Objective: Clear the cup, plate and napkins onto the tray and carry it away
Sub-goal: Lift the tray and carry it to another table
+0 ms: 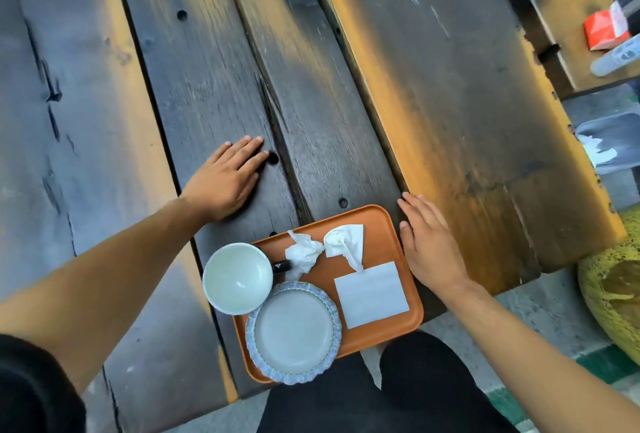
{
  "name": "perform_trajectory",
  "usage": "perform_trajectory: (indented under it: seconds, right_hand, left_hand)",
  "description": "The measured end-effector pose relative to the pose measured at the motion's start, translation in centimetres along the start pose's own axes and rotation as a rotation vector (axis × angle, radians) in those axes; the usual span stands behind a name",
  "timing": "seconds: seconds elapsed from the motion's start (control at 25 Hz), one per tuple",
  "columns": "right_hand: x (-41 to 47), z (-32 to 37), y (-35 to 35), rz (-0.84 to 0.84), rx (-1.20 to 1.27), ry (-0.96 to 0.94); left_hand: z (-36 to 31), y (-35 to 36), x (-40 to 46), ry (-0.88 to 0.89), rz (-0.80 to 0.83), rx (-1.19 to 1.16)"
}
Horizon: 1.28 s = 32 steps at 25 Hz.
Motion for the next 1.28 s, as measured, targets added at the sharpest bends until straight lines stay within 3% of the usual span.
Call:
perform_trajectory:
  seconds: [0.16, 0.32, 0.8, 1.04, 1.28]
  right_hand:
    - [-1.6, -1.9, 0.8, 0.101, -0.153, -0.024]
    - [-3.5, -2.6, 1.2, 0.155, -0.164, -0.029]
    - [-11.1, -5.1, 2.9, 0.249, -0.155, -0.044]
    - [-15.5, -6.6, 3.1, 0.288, -0.161, -0.064]
    - [-17.9, -9.1, 4.6, 0.543, -0.213, -0.014]
  left_hand:
    - [4.2, 1.5, -7.9, -0.270, -0.018, -0.088]
    - [3.4, 4.0, -16.2, -0.475, -0.004, -0.179]
    - [-12.4, 9.3, -30.1, -0.800, 0.061, -0.403]
    - [-22.2, 10.2, -33.6, -0.858, 0.101, -0.512]
    - [-26.6, 12.1, -35.2, -0.952, 0.314, -0.622]
Point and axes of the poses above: each hand's wrist, its own x-axis towards the middle knuckle, its own y-axis out of the palm, z = x × y, the point moved 7 cm from there along x, towards the middle knuckle, and after that the axes turned 3 degrees about z, right-handed, at the moved point
